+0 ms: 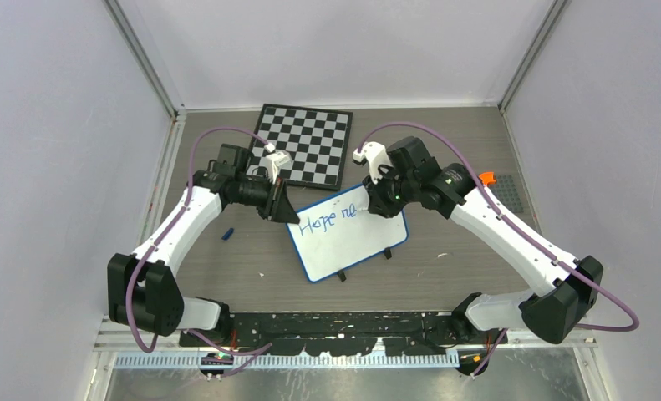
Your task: Write a sentence on the whiteboard
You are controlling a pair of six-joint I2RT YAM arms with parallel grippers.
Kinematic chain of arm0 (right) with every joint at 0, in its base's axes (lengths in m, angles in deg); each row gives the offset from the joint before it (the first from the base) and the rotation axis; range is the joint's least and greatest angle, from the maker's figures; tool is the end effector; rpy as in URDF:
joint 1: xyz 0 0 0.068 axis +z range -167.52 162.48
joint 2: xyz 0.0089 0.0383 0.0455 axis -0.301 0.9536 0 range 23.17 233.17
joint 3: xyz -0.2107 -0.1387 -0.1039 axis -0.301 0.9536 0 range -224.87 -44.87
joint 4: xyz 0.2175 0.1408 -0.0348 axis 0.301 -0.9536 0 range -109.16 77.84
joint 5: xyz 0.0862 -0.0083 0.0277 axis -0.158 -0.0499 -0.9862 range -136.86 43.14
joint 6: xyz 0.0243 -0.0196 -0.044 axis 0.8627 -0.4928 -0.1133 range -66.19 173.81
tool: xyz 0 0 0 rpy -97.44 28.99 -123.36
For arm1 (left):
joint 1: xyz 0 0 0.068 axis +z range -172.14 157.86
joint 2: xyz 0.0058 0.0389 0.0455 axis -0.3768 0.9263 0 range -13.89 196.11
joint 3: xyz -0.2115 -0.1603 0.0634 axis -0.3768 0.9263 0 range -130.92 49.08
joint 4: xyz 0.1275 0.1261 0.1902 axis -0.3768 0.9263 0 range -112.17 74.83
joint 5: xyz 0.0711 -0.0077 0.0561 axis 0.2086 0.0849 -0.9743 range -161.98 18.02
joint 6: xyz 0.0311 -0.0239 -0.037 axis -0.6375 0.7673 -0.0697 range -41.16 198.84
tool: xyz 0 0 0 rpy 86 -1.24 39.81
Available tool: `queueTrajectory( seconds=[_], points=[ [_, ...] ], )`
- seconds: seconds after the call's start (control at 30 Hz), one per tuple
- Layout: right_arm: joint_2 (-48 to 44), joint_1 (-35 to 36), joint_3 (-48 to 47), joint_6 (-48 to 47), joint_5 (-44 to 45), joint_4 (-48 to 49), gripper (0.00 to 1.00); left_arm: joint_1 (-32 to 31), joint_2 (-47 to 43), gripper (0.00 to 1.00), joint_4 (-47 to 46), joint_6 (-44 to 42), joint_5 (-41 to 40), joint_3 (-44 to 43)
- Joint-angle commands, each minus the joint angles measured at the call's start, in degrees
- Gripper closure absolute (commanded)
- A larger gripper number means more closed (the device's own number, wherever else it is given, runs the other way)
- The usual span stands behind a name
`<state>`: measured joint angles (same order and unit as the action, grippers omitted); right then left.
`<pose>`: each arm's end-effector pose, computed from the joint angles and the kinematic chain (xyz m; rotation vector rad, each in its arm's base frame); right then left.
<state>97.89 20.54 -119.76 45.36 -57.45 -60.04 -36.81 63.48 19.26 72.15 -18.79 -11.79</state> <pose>0.2075 0.1706 0.3482 -1.0415 2.2023 0.4587 0.2489 -0.0948 0.2784 0.7782 2.2766 -1.2369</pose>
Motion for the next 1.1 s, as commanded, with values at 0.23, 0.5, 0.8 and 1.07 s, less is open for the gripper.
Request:
queueTrajectory(
  seconds=[0.23,0.5,0.8,1.07],
  points=[
    [-1.2,-0.8,-2.1,0.5,-1.1,2.6,1.00,-1.0,-0.6,0.84,2.1,-1.2,0.6,-1.3],
    [-0.7,-0.8,-1.8,0.7,-0.3,3.8,1.00,-1.1,-1.0,0.84,2.2,-1.1,0.4,-1.0],
    [0.4,-0.9,-0.9,-0.3,3.5,4.3,1.00,-1.1,-0.6,0.84,2.1,-1.1,0.3,-1.2],
    [-0.9,-0.9,2.6,-0.1,4.4,3.7,1.00,-1.0,-0.4,0.84,2.2,-1.0,0.3,-1.5]
  ],
)
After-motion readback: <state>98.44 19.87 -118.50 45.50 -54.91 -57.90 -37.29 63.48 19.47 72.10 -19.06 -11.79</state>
